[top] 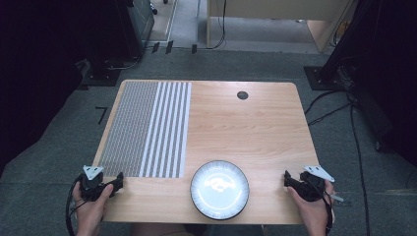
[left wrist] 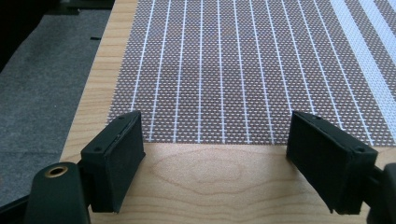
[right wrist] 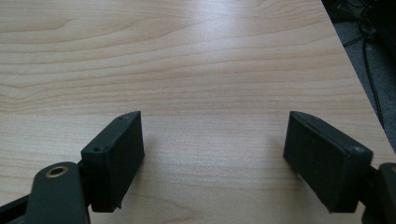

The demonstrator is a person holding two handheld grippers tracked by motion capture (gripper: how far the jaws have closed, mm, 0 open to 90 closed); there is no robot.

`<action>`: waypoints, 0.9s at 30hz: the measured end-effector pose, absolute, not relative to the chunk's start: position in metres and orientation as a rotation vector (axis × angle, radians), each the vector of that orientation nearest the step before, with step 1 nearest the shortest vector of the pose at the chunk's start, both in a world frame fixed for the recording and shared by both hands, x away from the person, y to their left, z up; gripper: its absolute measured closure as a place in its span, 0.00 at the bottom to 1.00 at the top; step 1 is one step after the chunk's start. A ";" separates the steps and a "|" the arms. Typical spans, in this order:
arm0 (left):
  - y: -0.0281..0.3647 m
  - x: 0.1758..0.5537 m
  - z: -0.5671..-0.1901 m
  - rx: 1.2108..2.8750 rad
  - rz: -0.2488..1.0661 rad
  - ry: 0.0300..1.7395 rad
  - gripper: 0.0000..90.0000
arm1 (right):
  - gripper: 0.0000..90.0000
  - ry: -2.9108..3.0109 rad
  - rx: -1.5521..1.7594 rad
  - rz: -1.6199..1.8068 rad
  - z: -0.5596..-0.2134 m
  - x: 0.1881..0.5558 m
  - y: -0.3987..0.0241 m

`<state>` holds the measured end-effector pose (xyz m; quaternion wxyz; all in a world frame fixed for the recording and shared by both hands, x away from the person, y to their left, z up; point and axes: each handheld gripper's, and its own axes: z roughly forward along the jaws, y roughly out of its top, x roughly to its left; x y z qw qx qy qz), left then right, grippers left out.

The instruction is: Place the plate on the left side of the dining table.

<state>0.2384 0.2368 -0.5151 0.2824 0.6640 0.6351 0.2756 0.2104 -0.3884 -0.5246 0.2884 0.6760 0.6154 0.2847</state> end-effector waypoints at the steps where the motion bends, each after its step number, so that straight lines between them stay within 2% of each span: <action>1: 0.237 0.238 -0.514 1.775 0.745 1.704 0.21 | 0.22 1.639 1.808 0.759 -0.525 0.211 -0.388; 5: 0.235 0.236 -0.509 1.734 0.768 1.704 0.21 | 0.17 1.614 1.832 0.740 -0.525 0.212 -0.386; 27: 0.188 0.231 -0.494 1.766 0.679 1.549 0.21 | 0.21 1.513 1.860 0.875 -0.507 0.202 -0.376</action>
